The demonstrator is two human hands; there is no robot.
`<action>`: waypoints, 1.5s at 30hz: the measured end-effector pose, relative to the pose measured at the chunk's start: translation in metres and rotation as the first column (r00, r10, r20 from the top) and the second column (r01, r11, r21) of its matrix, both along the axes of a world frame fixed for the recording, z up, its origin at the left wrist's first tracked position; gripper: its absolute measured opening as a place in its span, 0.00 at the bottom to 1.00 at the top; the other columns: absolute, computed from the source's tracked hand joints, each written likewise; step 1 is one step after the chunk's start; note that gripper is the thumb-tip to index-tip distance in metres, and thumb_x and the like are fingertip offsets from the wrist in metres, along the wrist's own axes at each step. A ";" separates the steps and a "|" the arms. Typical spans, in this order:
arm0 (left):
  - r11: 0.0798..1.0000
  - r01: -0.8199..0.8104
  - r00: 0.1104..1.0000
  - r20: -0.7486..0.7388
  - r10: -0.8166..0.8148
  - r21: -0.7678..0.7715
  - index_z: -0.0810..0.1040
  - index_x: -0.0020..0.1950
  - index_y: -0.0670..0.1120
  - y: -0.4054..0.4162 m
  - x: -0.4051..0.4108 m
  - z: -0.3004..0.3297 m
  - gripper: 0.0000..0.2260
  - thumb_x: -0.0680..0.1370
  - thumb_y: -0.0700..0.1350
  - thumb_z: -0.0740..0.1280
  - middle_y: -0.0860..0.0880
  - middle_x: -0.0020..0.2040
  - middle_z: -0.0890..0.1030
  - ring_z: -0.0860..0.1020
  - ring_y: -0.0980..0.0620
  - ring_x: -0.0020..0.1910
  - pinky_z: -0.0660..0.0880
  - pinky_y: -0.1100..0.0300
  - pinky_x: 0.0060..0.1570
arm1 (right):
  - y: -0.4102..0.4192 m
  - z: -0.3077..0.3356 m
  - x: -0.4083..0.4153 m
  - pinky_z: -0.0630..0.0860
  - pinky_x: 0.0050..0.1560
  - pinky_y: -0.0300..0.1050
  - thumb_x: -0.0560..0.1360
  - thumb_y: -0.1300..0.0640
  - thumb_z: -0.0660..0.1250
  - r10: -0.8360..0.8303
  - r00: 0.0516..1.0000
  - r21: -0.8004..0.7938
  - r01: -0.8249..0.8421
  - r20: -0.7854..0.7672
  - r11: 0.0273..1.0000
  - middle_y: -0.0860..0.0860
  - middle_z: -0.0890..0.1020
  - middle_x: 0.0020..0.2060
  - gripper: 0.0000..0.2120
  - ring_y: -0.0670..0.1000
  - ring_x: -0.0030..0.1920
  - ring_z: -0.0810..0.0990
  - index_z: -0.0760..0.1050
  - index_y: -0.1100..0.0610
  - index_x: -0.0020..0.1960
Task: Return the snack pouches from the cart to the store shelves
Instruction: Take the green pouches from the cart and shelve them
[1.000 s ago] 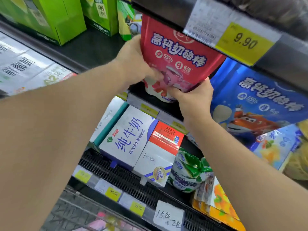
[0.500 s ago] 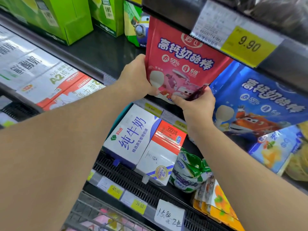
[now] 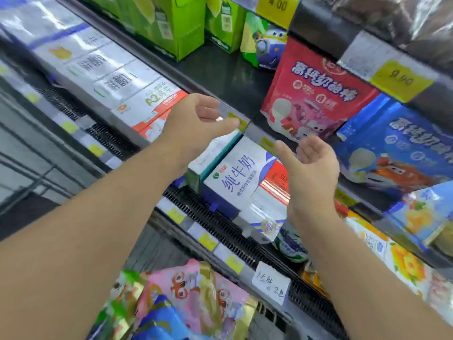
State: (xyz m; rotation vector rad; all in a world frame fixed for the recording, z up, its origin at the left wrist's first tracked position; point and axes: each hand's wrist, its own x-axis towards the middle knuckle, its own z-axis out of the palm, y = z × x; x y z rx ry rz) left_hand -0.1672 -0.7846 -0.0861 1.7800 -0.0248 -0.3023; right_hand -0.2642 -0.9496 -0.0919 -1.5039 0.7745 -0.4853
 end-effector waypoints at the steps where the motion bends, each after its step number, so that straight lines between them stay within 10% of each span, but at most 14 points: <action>1: 0.999 -0.025 0.999 -0.044 0.024 -0.034 0.79 0.58 0.50 0.020 -0.011 0.003 0.19 0.71 0.50 0.79 0.51 0.54 0.83 0.82 0.55 0.51 0.76 0.62 0.48 | 0.015 0.007 -0.005 0.74 0.65 0.42 0.71 0.59 0.78 0.097 0.995 -0.007 -0.097 -0.020 0.995 0.51 0.78 0.64 0.26 0.47 0.64 0.77 0.71 0.54 0.65; 12: 0.827 -0.560 0.802 -0.289 0.523 -0.057 0.81 0.44 0.47 0.237 -0.148 -0.019 0.04 0.76 0.44 0.75 0.50 0.36 0.83 0.81 0.59 0.31 0.79 0.67 0.33 | 0.201 -0.001 -0.054 0.79 0.50 0.34 0.72 0.63 0.76 0.816 0.544 0.082 -0.820 -0.195 0.566 0.56 0.84 0.52 0.18 0.51 0.50 0.83 0.76 0.59 0.60; 20: 0.727 -0.666 0.564 -0.525 0.637 0.166 0.76 0.43 0.46 0.290 -0.207 -0.097 0.07 0.79 0.44 0.71 0.46 0.35 0.75 0.70 0.54 0.28 0.68 0.65 0.27 | 0.293 -0.118 -0.075 0.79 0.53 0.51 0.71 0.60 0.77 0.868 0.188 0.208 -0.927 -0.460 0.311 0.57 0.83 0.47 0.16 0.51 0.46 0.80 0.78 0.60 0.56; 29: 0.693 -0.642 0.489 -0.520 0.700 0.328 0.80 0.61 0.37 0.310 -0.194 -0.137 0.19 0.78 0.49 0.69 0.41 0.50 0.81 0.80 0.43 0.48 0.76 0.53 0.53 | 0.358 -0.189 -0.095 0.80 0.48 0.53 0.67 0.43 0.79 0.762 -0.160 0.459 -0.866 -0.628 0.197 0.56 0.80 0.46 0.29 0.54 0.44 0.78 0.74 0.64 0.53; 36: 0.645 -0.676 0.453 -0.489 0.745 0.356 0.79 0.56 0.40 0.318 -0.181 -0.149 0.14 0.78 0.50 0.67 0.43 0.52 0.80 0.79 0.44 0.48 0.74 0.55 0.50 | 0.373 -0.199 -0.094 0.78 0.54 0.51 0.65 0.63 0.80 0.748 -0.164 0.514 -0.816 -0.643 0.263 0.61 0.81 0.57 0.32 0.61 0.59 0.79 0.72 0.68 0.65; 39: 0.579 -0.742 0.383 -0.497 0.779 0.336 0.79 0.52 0.39 0.320 -0.179 -0.153 0.12 0.78 0.47 0.67 0.42 0.46 0.79 0.77 0.43 0.47 0.68 0.58 0.43 | 0.318 -0.182 -0.088 0.82 0.52 0.59 0.67 0.74 0.75 0.845 0.044 0.623 -0.656 -0.532 0.426 0.64 0.84 0.51 0.25 0.63 0.50 0.83 0.74 0.68 0.63; 45: 0.448 -0.800 0.207 -0.518 0.830 0.399 0.72 0.73 0.40 0.296 -0.190 -0.173 0.24 0.78 0.44 0.70 0.41 0.67 0.78 0.78 0.41 0.63 0.74 0.57 0.58 | 0.190 -0.148 -0.091 0.84 0.37 0.57 0.65 0.70 0.74 0.834 0.369 0.707 -0.448 -0.411 0.547 0.63 0.86 0.47 0.20 0.61 0.41 0.87 0.77 0.64 0.57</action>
